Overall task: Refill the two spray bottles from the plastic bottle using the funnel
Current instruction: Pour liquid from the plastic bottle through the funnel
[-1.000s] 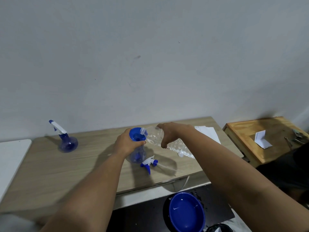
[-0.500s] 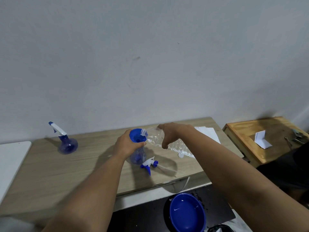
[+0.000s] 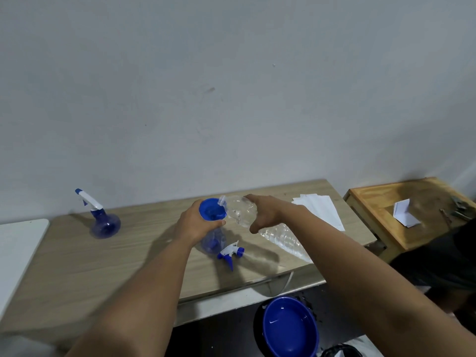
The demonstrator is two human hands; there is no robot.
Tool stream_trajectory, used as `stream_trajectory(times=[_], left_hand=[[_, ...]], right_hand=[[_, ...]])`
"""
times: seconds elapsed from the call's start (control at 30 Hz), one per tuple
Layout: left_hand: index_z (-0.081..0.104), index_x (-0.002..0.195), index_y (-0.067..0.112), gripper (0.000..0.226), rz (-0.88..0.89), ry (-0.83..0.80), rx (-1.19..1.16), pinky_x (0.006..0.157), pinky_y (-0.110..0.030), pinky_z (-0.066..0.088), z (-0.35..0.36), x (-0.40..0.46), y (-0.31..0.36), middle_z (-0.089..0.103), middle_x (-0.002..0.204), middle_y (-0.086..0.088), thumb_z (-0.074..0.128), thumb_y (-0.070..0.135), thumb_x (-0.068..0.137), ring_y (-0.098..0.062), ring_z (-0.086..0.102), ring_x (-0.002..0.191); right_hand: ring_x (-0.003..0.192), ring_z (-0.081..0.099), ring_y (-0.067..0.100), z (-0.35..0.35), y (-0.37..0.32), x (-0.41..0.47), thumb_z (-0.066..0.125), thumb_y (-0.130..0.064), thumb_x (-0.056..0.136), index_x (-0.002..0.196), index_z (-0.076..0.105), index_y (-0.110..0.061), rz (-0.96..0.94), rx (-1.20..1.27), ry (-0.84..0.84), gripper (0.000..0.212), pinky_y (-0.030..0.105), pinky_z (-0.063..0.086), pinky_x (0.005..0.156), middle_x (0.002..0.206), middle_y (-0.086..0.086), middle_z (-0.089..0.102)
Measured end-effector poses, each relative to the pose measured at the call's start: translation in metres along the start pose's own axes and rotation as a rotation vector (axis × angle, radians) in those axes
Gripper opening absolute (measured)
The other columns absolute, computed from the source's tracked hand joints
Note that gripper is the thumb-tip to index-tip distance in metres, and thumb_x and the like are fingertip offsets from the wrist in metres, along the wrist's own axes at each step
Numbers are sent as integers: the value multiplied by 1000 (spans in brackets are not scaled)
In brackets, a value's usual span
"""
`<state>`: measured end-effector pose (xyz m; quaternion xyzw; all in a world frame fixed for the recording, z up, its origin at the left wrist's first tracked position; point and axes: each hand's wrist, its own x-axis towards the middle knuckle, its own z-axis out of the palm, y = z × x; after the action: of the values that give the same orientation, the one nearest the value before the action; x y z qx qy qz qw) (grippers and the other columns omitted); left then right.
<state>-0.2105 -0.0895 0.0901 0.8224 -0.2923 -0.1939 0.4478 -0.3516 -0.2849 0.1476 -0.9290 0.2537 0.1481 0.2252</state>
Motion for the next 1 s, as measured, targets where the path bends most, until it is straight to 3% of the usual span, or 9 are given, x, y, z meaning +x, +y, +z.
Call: stream_trajectory(times=[0.1, 0.2, 0.37, 0.47, 0.57, 0.67, 0.83, 0.87, 1.0], left_hand=[[53, 124, 39, 88, -20, -32, -32, 94, -44, 54, -1, -1, -5, 66, 113, 20, 88, 60, 46, -13, 64, 104], [17, 154, 37, 132, -63, -84, -20, 98, -37, 48, -2, -5, -14, 54, 134, 16, 90, 62, 47, -14, 54, 122], [3, 157, 35, 145, -130, -176, -50, 83, -24, 46, 2, -4, -43, 36, 156, 1, 97, 50, 48, -23, 40, 140], [20, 157, 26, 128, -136, -222, -50, 73, -16, 44, 10, 1, -55, 41, 153, -6, 97, 38, 56, -21, 49, 131], [44, 141, 19, 94, -150, -210, -30, 75, -14, 43, 22, 7, -58, 57, 131, 5, 95, 28, 63, -7, 59, 110], [51, 112, 32, 64, -189, -159, -72, 58, -5, 43, 33, 11, -56, 59, 99, 21, 94, 21, 65, 11, 61, 80], [62, 108, 21, 44, -232, -111, -139, 56, -4, 43, 48, 17, -56, 66, 92, 15, 89, 19, 73, 7, 64, 77], [64, 108, 18, 41, -235, -99, -139, 56, -4, 43, 50, 17, -57, 67, 91, 14, 88, 19, 75, 8, 64, 75], [65, 106, 17, 33, -252, -71, -146, 56, -5, 41, 53, 18, -59, 69, 88, 12, 84, 17, 78, 8, 64, 71]], right_hand=[[103, 64, 26, 13, 16, -2, 88, -26, 70, 160, 30, -39, -38, 216, 114, 107, 33, 54, 93, 113, 6, 65], [99, 68, 26, 19, 32, -3, 89, -20, 69, 151, 38, -48, -79, 453, 299, 100, 25, 56, 84, 111, 5, 63], [101, 66, 15, 15, 48, 6, 90, -23, 66, 146, 39, -50, -80, 695, 547, 98, 25, 55, 83, 112, -3, 65], [108, 64, 8, 15, 48, 22, 91, -31, 64, 141, 41, -46, -50, 750, 647, 93, 28, 55, 89, 117, -11, 64], [112, 62, 6, 21, 49, 44, 92, -34, 64, 138, 43, -43, -14, 799, 696, 89, 32, 54, 94, 122, -13, 62], [116, 61, 6, 31, 48, 67, 95, -31, 65, 139, 44, -42, -1, 842, 713, 91, 22, 48, 93, 130, -9, 62], [123, 59, 6, 53, 46, 95, 99, -29, 66, 147, 43, -34, 7, 870, 685, 99, -3, 39, 86, 144, -4, 59], [124, 59, 6, 56, 45, 97, 99, -31, 65, 148, 43, -32, 13, 871, 685, 100, -2, 39, 88, 144, -3, 59], [127, 58, 9, 59, 46, 101, 99, -43, 62, 150, 38, -32, 26, 844, 668, 108, 28, 50, 103, 140, -3, 60]])
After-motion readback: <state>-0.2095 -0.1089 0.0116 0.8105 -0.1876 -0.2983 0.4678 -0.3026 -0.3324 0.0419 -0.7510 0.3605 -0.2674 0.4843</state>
